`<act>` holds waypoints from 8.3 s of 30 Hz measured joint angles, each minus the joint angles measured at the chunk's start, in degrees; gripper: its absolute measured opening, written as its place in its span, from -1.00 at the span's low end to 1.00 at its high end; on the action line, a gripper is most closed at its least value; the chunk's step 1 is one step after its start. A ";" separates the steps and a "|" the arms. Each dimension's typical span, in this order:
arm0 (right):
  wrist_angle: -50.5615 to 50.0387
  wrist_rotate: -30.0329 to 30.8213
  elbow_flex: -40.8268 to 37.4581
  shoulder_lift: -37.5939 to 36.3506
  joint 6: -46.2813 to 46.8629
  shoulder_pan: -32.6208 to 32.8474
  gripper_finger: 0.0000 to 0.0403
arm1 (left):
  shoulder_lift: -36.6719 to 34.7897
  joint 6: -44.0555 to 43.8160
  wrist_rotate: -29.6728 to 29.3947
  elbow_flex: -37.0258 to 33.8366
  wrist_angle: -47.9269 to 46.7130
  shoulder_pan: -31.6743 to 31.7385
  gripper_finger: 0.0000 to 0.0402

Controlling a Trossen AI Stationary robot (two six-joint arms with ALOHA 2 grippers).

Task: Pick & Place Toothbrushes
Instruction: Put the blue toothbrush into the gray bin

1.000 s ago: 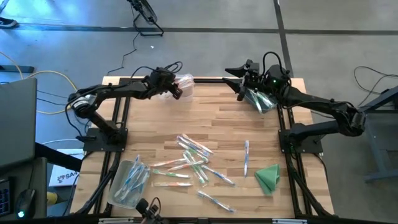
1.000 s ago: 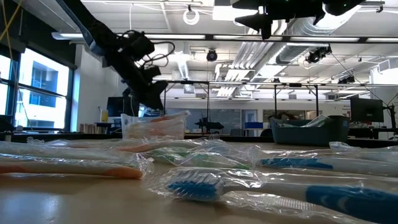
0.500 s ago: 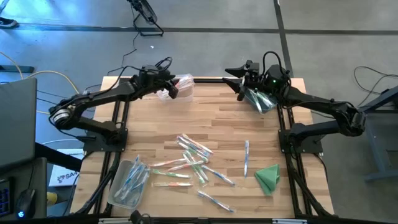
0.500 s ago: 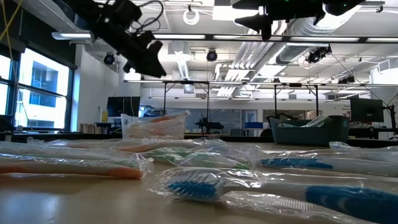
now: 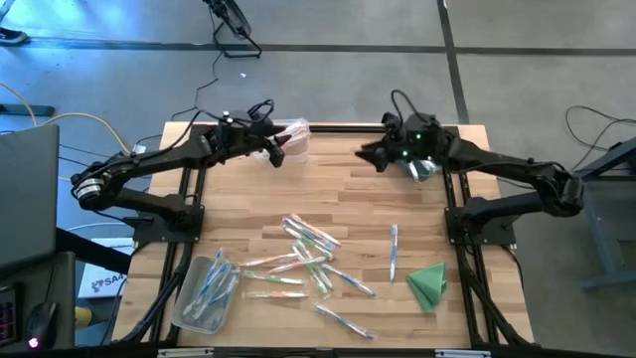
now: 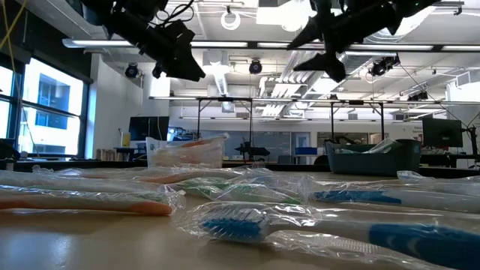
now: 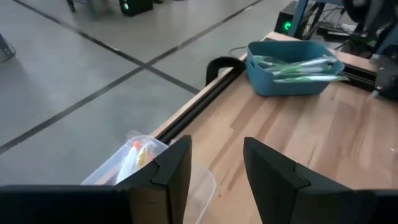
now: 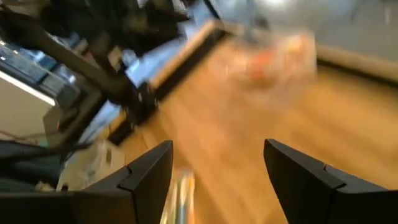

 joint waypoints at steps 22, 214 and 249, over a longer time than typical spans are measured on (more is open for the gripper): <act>-34.51 10.76 0.00 -0.04 35.07 22.06 0.21 | 0.00 -0.13 5.29 0.00 -0.30 0.12 -0.29; -3.85 20.88 0.00 7.56 1.98 0.18 -0.96 | 0.90 -7.46 3.82 -0.04 4.84 1.64 -0.29; 19.83 20.24 -0.02 7.56 -12.41 3.15 -0.96 | 9.64 -15.52 22.49 -0.04 20.49 6.15 -0.29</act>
